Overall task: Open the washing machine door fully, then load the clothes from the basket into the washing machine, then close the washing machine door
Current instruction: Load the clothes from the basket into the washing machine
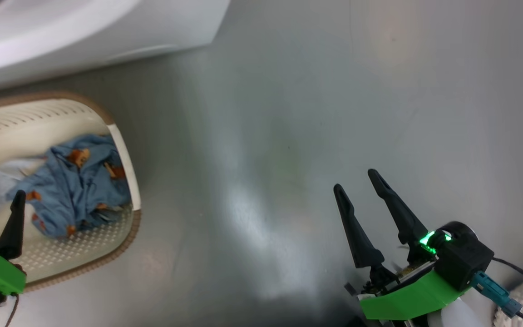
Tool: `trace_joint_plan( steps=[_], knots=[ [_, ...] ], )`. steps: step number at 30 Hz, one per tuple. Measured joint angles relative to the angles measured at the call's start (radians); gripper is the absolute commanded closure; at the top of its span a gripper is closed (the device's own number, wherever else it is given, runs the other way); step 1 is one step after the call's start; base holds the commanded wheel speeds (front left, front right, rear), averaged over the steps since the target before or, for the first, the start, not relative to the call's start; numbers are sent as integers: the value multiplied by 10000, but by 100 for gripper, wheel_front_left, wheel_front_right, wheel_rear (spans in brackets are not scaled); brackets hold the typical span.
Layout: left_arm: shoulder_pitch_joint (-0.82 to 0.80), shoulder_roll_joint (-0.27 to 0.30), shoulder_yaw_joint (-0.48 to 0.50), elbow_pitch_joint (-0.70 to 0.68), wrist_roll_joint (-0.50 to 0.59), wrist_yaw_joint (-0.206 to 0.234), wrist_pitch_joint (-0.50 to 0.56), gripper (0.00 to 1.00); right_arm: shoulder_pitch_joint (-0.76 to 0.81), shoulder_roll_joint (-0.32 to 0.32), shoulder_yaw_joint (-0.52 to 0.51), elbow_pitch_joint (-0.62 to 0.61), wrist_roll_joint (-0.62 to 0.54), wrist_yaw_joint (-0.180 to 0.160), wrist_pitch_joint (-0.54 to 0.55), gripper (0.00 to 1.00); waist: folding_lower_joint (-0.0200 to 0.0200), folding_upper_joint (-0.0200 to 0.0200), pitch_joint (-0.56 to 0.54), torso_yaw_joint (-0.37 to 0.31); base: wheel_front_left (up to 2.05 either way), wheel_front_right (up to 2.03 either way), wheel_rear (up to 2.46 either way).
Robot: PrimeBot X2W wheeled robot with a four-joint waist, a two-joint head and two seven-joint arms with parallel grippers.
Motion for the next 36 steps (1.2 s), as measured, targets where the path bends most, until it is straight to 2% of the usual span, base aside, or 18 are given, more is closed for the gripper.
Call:
trace_joint_plan(
  steps=[11, 19, 29, 36],
  knots=[
    [-918, 1152, -2163, 656, -1202, 0, 0, 0, -273, 4, 347, -290, 94, 0, 0, 0, 0, 0, 1328, -485, 0, 0, 0],
    [-1550, 1762, -3103, 1179, -1854, 0, 0, 0, -352, 6, 535, -401, 286, 0, 0, 0, 0, 0, 2016, -857, 0, 0, 0],
    [-2257, 2220, -4050, 1379, -3026, 0, 0, 0, -351, 15, 729, -433, 405, 0, 0, 0, 0, 0, 2355, -1130, 0, 0, 0],
    [-2874, 2635, -4853, 1498, -3473, -10, 10, 0, -348, 27, 911, -472, 571, 0, 0, 0, 1, 0, 2594, -1306, 0, 0, 0]
  ],
)
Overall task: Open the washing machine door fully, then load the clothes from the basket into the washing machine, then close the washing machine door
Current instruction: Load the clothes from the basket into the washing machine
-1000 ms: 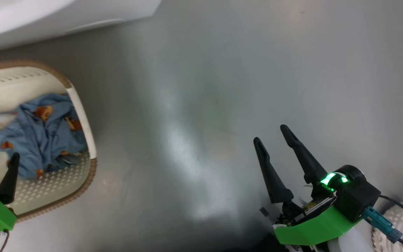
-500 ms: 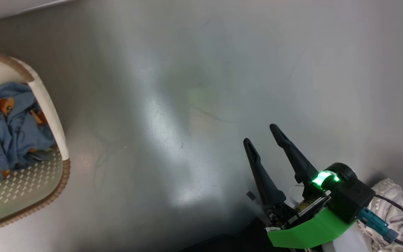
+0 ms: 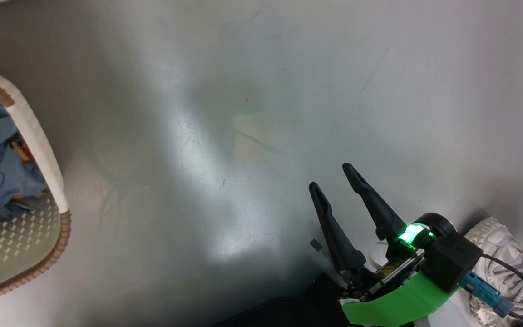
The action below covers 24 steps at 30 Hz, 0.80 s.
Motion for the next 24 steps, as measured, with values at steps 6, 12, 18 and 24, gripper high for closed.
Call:
trace_joint_plan(
  steps=[6, 12, 18, 24],
  knots=[
    [-521, 105, -623, 69, -546, 0, 380, 0, 20, 8, 40, -4, 50, 0, 0, 0, -1, 0, 97, -50, 0, 0, 0],
    [-1065, 167, -1103, 163, -1035, 0, 913, 0, 33, 12, 77, -4, 75, 0, 0, 0, 0, 0, 114, -72, 0, 0, 0],
    [-1756, 270, -1850, 761, -782, 0, 1741, 0, 47, 17, 127, 0, 146, 0, 0, 0, 0, 0, 51, -144, 0, 0, 0],
    [-2402, -61, -2316, 1246, -654, 0, 2115, 56, 312, 31, 142, -4, 148, 0, 0, 0, -1, 0, -11, -210, 0, 0, 0]
  ],
)
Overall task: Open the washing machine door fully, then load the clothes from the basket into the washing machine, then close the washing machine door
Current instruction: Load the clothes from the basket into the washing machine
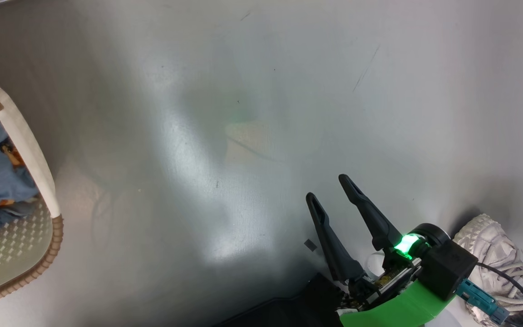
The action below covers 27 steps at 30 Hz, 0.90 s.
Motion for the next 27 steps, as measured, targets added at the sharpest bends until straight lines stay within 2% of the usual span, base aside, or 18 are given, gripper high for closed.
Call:
trace_joint_plan(
  steps=[1, 2, 5, 11, 20, 27],
  knots=[
    [-42, -90, -13, 88, -25, 0, 0, 81, 19, 4, 0, 0, 0, 0, 0, 0, 0, 0, -4, -6, 0, 0, 0],
    [-61, -180, -48, 157, -73, 0, 4, 100, 34, 8, 2, 0, 10, 0, 0, 0, 0, 0, -8, -13, 0, 0, 0],
    [-60, -364, -86, 274, -359, 0, 6, 100, 112, 12, 2, -2, 174, 0, 0, 0, 0, 0, -30, -23, 0, 0, 0],
    [-29, -385, -102, 192, -859, 0, -290, 100, 106, 13, -38, -17, 186, 0, 0, 0, 0, 0, -59, -18, 0, 0, 0],
    [312, -56, 182, -811, -1574, 0, -1530, 100, -366, 13, -86, -38, 249, 0, 0, 0, 0, 0, -240, 22, 0, 0, 0],
    [979, -242, 286, -1484, -1833, 0, -1965, 100, -564, 8, -405, 272, 222, 0, 0, 0, 0, 0, -783, 365, 0, 0, 0]
  ],
)
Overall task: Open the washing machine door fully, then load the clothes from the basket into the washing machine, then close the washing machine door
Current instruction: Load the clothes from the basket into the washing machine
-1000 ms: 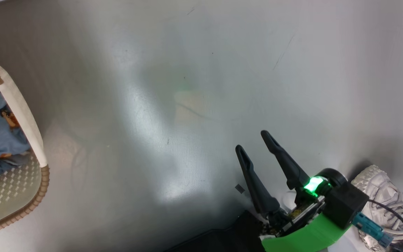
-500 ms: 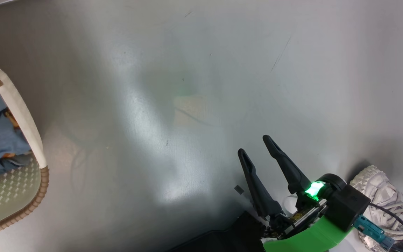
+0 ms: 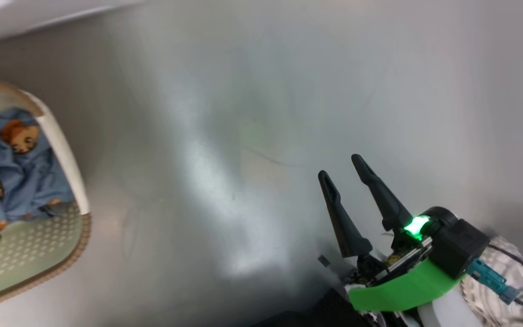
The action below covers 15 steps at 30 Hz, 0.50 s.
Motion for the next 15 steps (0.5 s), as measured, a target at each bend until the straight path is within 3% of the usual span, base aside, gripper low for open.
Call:
trace_joint_plan(
  steps=[5, 15],
  knots=[
    [322, -320, 481, -303, -4, 0, -88, 100, -275, -4, -295, 213, -82, 0, 0, 0, 0, 0, -507, 377, 0, 0, 0],
    [1936, -1220, 2610, -803, 646, 0, -128, 100, -329, -36, -623, 773, -282, 0, 0, 0, 0, 0, -1774, 968, 0, 0, 0]
  ],
)
